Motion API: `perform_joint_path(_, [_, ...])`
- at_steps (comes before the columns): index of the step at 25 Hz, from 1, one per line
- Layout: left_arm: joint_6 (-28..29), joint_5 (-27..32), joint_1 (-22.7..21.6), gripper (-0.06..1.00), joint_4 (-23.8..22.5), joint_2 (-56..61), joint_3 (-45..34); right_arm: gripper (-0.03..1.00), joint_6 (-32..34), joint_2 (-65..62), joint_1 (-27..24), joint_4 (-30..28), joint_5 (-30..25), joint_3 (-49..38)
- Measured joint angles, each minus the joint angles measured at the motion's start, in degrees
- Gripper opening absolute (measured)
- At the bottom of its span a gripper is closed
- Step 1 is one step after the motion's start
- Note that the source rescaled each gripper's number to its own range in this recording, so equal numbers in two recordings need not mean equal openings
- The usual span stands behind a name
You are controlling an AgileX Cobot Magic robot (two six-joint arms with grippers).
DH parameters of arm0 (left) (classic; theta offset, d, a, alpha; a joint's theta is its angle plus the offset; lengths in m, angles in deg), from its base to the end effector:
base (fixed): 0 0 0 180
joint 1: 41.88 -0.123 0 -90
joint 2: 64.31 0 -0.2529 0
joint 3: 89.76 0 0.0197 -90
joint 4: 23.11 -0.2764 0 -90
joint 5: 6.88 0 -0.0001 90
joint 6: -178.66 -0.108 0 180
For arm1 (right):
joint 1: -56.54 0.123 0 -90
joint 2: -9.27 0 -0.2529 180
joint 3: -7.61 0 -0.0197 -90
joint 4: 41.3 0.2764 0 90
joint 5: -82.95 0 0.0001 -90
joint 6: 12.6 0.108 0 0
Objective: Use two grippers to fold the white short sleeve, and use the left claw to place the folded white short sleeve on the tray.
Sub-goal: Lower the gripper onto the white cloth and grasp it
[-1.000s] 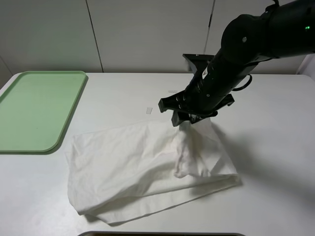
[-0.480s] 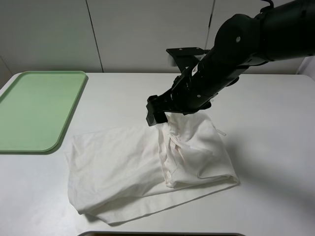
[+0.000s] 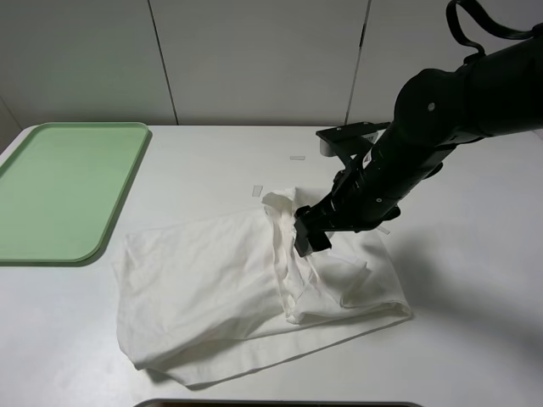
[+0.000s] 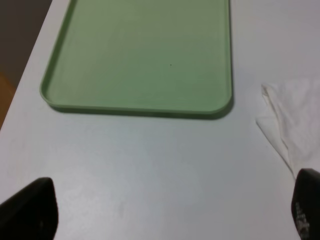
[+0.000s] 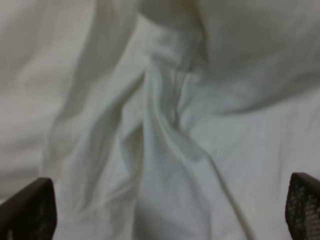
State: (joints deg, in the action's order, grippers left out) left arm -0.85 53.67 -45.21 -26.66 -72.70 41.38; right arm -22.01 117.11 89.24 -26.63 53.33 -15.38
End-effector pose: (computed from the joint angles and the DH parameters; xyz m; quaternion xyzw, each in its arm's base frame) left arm 0.0666 0.0097 0.2757 -0.0294 0.8554 0.0437 0.5154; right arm 0.2760 0.1933 0.0974 -0.2591 0.9476 0.1133 0.1486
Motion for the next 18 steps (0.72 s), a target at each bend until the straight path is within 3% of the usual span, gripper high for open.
perform_joint_path(6, [0.0, 0.0, 0.0, 0.92, 0.0, 0.0, 0.0, 0.99, 1.2, -1.5, -0.6, -3.4, -2.3, -0.5])
perform_joint_path(11, [0.0, 0.0, 0.0, 0.92, 0.0, 0.0, 0.0, 0.99, 8.5, -8.2, -4.3, -11.3, -4.1, -0.5])
perform_joint_path(18, [0.0, 0.0, 0.0, 0.92, 0.0, 0.0, 0.0, 0.99, 17.7, -19.8, -11.4, -20.2, -14.3, -0.6])
